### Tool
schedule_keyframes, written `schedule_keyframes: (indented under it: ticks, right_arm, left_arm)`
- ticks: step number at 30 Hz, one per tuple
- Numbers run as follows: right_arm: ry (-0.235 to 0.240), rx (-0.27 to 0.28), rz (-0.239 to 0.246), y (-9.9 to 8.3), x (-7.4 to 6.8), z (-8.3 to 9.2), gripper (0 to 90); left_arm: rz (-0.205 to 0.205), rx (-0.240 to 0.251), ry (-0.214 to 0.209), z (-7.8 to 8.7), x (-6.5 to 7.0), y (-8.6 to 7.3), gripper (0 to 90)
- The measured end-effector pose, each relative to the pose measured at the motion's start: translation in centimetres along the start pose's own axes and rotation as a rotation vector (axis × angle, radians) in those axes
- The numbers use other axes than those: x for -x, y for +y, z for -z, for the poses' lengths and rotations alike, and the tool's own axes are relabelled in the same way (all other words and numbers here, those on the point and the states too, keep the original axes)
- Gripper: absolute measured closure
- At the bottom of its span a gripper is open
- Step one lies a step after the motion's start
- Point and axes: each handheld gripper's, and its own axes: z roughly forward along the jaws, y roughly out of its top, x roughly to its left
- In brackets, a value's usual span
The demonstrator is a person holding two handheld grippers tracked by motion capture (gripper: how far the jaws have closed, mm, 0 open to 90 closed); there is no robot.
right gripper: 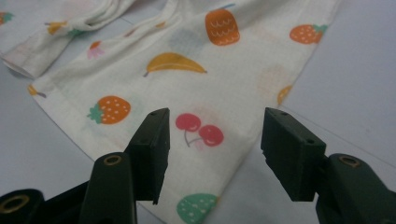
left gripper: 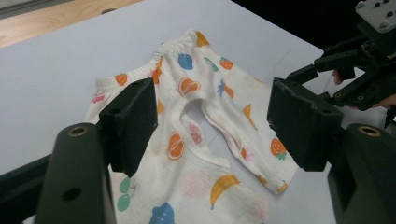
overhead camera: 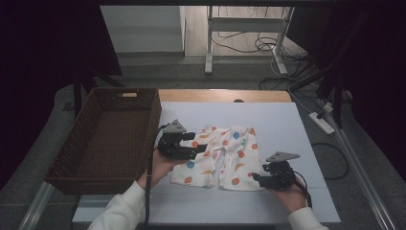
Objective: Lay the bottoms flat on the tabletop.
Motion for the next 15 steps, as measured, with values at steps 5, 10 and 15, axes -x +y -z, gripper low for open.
schedule_keyframes:
  ticks: [5,10,15]
  right_arm:
    - [-0.019,-0.048,0.004,0.0,0.1,-0.9,42.6]
    - [-0.03,-0.089,0.015,0.0,0.2,-1.8,47.2]
    - [-0.029,-0.089,0.018,0.0,0.4,-1.8,54.2]
  left_arm:
    - [-0.004,0.002,0.004,0.2,0.2,-0.1,32.7]
    - [-0.002,0.004,0.008,0.2,0.2,-0.1,32.7]
    - [-0.004,0.006,0.014,0.2,0.3,-0.2,32.7]
